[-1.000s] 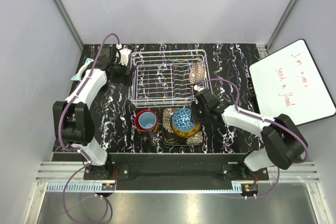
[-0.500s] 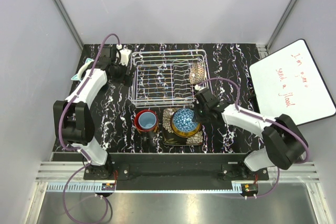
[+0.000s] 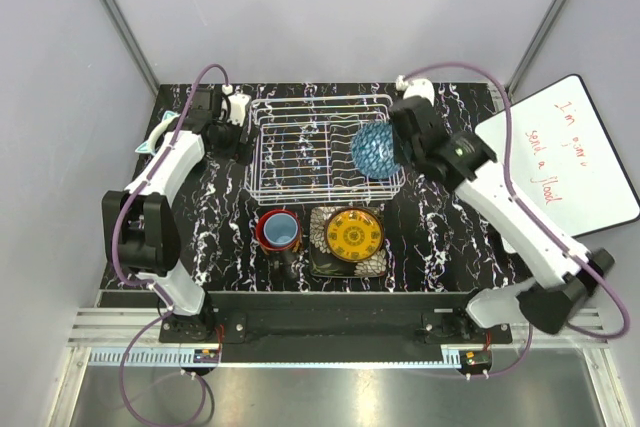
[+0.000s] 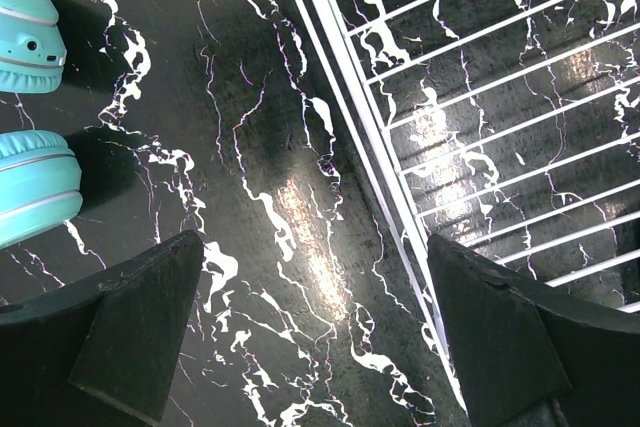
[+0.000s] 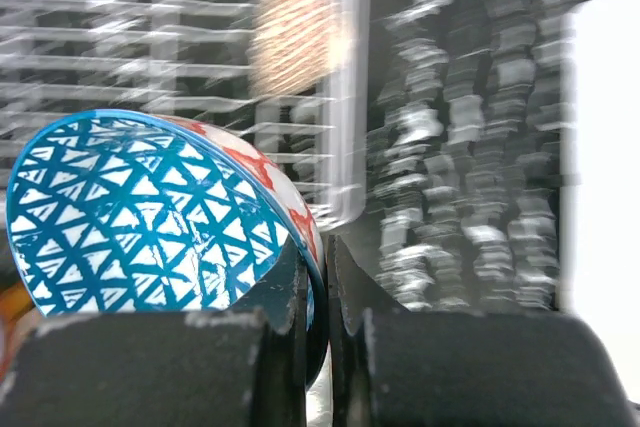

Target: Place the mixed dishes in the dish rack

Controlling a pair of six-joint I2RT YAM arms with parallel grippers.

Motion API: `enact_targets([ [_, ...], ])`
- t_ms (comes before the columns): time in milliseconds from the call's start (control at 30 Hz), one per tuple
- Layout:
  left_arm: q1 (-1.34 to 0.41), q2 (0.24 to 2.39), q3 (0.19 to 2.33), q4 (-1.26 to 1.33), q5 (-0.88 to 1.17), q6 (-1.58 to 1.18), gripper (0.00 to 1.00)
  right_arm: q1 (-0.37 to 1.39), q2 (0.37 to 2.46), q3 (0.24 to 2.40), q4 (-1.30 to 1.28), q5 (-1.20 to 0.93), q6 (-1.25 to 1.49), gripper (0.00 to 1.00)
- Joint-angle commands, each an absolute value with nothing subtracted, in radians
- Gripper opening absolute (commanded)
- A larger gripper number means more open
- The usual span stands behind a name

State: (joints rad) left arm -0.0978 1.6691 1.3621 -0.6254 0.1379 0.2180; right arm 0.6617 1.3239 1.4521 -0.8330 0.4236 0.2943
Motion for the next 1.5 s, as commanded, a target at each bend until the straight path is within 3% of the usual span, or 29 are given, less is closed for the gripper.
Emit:
enact_targets([
  [0,-0.097,1.674,1.376,-0.583,0.149,0.222,0.98,0.692,1.523,1.681,-1.096,0.893,0.239,0.00],
  [100,-0.097,1.669,1.378,-0.584,0.147,0.229,0.99,0.729,1.717,1.798,-1.202,1.105,0.264,0.00],
  [367,-0.098,1.660,1.376,-0.581,0.146,0.232,0.98,0.768,1.891,1.885,-1.287,1.229,0.276,0.00],
  [867,-0.086,1.651,1.371,-0.575,0.155,0.230,0.98,0.796,2.008,1.770,-1.224,1.219,0.288,0.00],
  [1467,-0.080,1.644,1.344,-0.558,0.163,0.236,0.99,0.807,2.152,1.779,-1.186,1.144,0.273,0.00],
])
